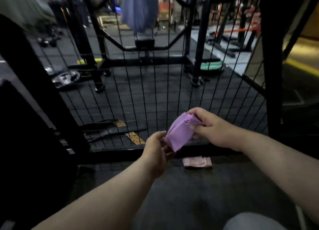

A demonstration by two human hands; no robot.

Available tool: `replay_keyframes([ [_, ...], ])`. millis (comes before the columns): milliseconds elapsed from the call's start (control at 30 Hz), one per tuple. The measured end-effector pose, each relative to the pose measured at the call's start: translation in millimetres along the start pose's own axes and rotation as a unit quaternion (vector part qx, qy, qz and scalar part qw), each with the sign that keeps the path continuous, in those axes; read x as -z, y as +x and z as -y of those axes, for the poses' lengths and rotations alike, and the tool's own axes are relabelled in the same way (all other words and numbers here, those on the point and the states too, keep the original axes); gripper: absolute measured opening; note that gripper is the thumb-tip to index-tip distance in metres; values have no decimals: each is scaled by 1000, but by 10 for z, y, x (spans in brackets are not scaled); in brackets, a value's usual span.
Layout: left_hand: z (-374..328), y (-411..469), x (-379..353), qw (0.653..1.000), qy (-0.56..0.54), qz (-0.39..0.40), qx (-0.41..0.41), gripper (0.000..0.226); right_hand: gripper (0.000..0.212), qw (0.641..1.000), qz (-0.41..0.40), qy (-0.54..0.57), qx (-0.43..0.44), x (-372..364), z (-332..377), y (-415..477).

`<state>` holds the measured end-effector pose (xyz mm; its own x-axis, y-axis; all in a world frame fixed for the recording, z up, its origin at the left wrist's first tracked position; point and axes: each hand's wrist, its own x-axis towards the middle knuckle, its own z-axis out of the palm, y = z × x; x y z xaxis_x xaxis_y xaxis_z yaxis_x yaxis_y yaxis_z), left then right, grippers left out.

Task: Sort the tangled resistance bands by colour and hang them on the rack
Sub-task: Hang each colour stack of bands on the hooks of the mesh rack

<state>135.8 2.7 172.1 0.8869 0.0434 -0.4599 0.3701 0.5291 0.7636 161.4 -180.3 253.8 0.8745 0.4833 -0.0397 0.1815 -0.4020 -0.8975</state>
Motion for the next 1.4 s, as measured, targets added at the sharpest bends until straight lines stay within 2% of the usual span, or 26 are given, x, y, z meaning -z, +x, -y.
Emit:
replay_keyframes([
  [100, -209, -384, -70, 999, -36, -2, -3, 33, 25, 999, -4, -39, 28, -35, 434, -175],
  [233, -442, -909, -108, 996, -89, 19, -12, 25, 23, 997, -20, -28, 74, -64, 920, -405],
  [400, -562, -1367, -50, 981, -160, 104, -11, 44, 23, 991, -49, -53, 117, -79, 1288, -621],
  [500, -612, -1568, -34, 973, -173, 151, -26, 42, 26, 985, -85, -64, 138, -123, 1427, -732],
  [667, -803, -1828, 15, 968, -162, 176, -77, 35, 30, 980, -120, -36, 152, -172, 1510, -889],
  [800, -993, -1956, 75, 970, -123, 171, -122, 27, 28, 978, -125, 38, 164, -266, 1543, -998],
  [967, -1104, -2040, 147, 972, 24, 129, -196, 31, 28, 967, -158, 127, 151, -364, 1523, -1051],
  [1100, -1170, -2113, 243, 956, 103, 164, -219, 25, 28, 965, -173, 145, 133, -381, 1502, -1091],
  [1233, -1276, -2177, 199, 946, 93, 155, -268, 32, 29, 958, -174, 185, 132, -418, 1437, -1127],
  [1333, -1407, -2226, 143, 938, 97, 146, -298, 15, 30, 953, -159, 222, 129, -501, 1379, -1165],
  [1400, -1505, -2251, 113, 923, 149, 149, -320, 10, 32, 954, -154, 229, 121, -574, 1346, -1202],
])
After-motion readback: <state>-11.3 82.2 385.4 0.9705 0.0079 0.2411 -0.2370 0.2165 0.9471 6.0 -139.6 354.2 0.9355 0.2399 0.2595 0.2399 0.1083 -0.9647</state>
